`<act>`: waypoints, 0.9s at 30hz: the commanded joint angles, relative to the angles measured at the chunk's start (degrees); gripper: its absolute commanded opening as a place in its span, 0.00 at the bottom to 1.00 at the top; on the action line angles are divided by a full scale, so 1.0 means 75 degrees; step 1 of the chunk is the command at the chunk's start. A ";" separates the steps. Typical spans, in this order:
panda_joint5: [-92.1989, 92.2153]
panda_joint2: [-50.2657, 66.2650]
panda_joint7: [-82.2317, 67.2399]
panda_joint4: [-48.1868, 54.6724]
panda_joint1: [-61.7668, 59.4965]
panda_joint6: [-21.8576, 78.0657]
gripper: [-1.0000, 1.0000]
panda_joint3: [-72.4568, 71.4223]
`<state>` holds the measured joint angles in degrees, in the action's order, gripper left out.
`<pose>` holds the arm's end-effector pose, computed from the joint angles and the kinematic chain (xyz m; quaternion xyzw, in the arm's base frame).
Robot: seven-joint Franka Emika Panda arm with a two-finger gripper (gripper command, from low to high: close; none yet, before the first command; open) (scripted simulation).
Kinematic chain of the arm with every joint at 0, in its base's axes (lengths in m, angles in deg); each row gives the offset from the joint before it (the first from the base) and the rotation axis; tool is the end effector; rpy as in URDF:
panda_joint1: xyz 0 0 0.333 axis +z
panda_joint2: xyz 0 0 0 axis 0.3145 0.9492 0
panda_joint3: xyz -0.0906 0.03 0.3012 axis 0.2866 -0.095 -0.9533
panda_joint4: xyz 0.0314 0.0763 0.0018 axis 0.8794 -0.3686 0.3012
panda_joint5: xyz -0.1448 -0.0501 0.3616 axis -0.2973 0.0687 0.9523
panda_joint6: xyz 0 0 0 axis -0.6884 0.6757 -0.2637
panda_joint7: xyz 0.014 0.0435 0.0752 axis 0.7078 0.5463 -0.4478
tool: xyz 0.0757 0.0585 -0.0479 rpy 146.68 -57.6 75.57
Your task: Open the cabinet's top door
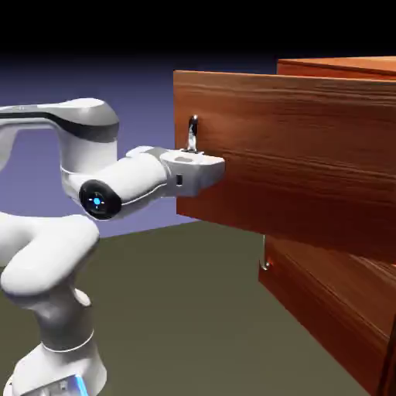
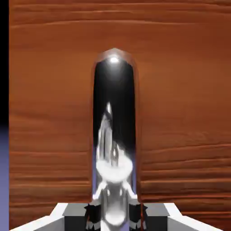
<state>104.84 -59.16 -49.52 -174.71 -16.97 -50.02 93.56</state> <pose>0.2046 -0.0792 0.5133 -0.7066 0.0279 -0.5194 0.4798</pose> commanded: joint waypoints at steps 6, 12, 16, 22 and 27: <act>-0.1663 0.0855 -0.0357 0.0555 -0.0092 0.1215 0.00 0.1660; -0.3217 0.2139 -0.0849 0.1620 0.0333 0.2550 0.00 0.3321; -0.4083 0.3102 -0.1206 0.2608 0.0985 0.3507 0.00 0.4429; -0.4992 0.4429 -0.1724 0.4264 0.2375 0.4927 0.00 0.6066; -0.5452 0.5258 -0.2087 0.5562 0.3746 0.5948 0.00 0.7433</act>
<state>63.93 -19.72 -65.18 -132.99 11.13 -5.35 149.31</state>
